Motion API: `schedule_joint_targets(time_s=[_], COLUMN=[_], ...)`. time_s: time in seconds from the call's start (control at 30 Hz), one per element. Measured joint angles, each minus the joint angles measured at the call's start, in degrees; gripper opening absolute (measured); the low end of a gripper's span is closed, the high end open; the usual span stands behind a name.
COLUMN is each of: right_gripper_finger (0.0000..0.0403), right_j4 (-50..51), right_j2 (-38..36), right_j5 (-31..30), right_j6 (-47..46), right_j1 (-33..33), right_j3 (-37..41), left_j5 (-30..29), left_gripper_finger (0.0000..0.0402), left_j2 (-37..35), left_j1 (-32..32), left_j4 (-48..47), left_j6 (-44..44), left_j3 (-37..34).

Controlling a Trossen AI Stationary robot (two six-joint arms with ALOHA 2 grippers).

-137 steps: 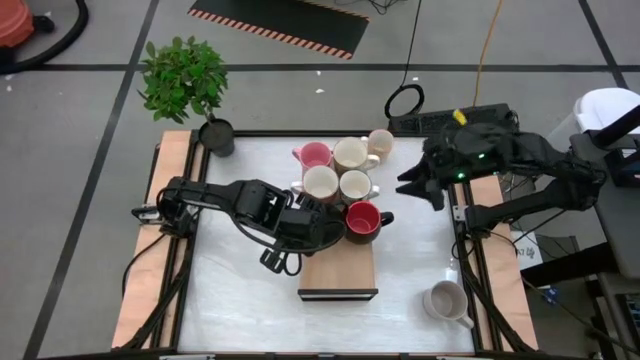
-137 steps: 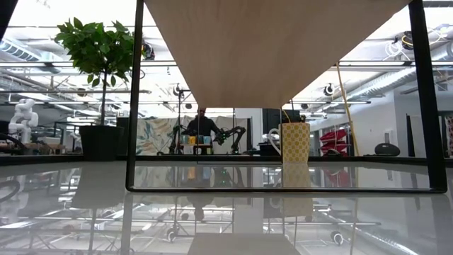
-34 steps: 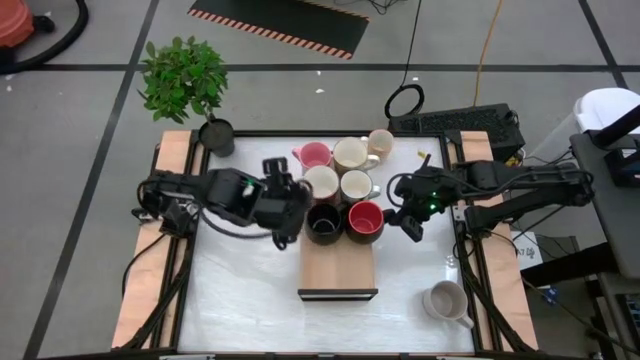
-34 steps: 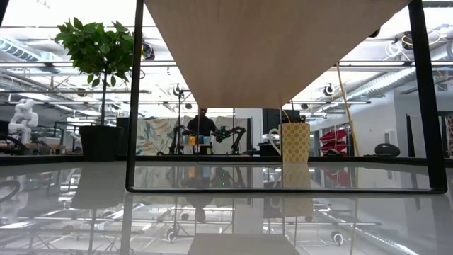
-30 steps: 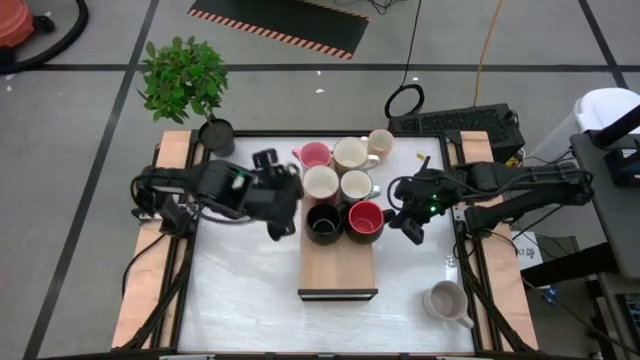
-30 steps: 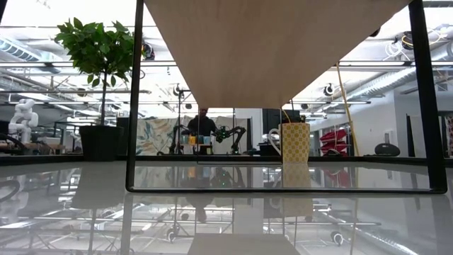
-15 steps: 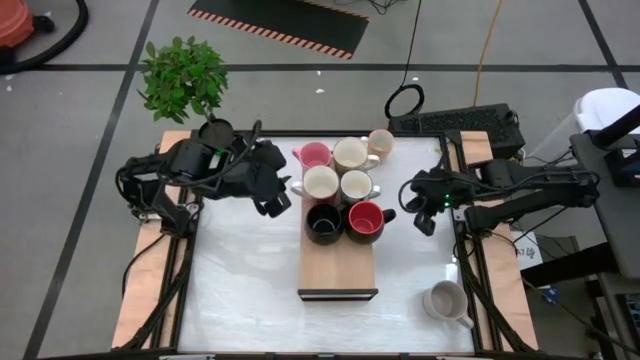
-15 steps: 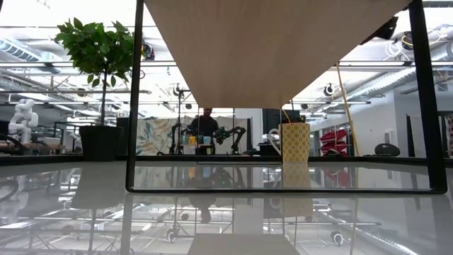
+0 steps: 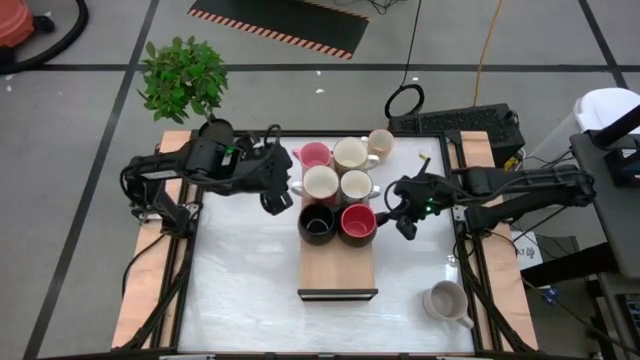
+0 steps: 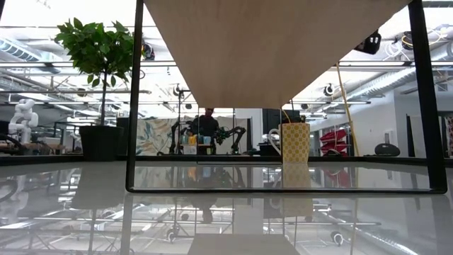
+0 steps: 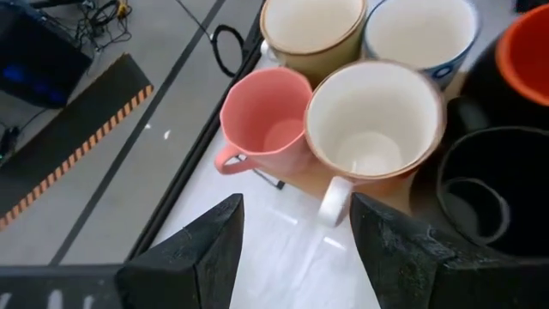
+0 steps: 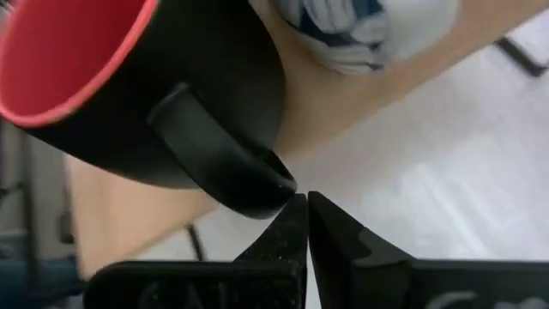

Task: Place coffee mugs
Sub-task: Put the black mug on the shelf

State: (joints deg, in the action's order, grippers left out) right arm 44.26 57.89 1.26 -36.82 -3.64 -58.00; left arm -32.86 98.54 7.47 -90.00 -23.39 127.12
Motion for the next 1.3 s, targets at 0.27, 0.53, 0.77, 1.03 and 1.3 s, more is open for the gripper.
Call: schedule_joint_targets(time_s=[0.27,0.53,0.77,1.03,1.3], right_gripper_finger=[0.0,0.0,0.0,0.0,0.0], right_j4=[-1.8,2.8,1.4,-6.3,-12.8], right_j2=[1.0,-2.9,-4.6,-2.2,1.6], right_j5=[0.2,-1.3,-1.5,-1.8,-7.1], right_j6=[-2.6,-3.0,-4.5,-7.6,-10.8], right_j1=[-0.5,1.6,7.6,15.4,17.2], right_j3=[0.0,0.0,0.0,-0.1,-0.7], left_j5=[1.8,2.4,2.5,7.6,15.6], left_gripper_finger=[0.0218,0.0218,0.0218,0.0218,0.0218], left_j2=[0.0,-1.6,-4.9,-7.7,-7.8], left_j1=[-1.9,-2.9,-6.0,-12.0,-19.3], left_j4=[0.0,0.0,1.7,4.1,6.9], left_j6=[0.7,3.8,6.6,17.9,31.6], left_j3=[-1.5,-1.5,-1.5,-1.5,-1.5])
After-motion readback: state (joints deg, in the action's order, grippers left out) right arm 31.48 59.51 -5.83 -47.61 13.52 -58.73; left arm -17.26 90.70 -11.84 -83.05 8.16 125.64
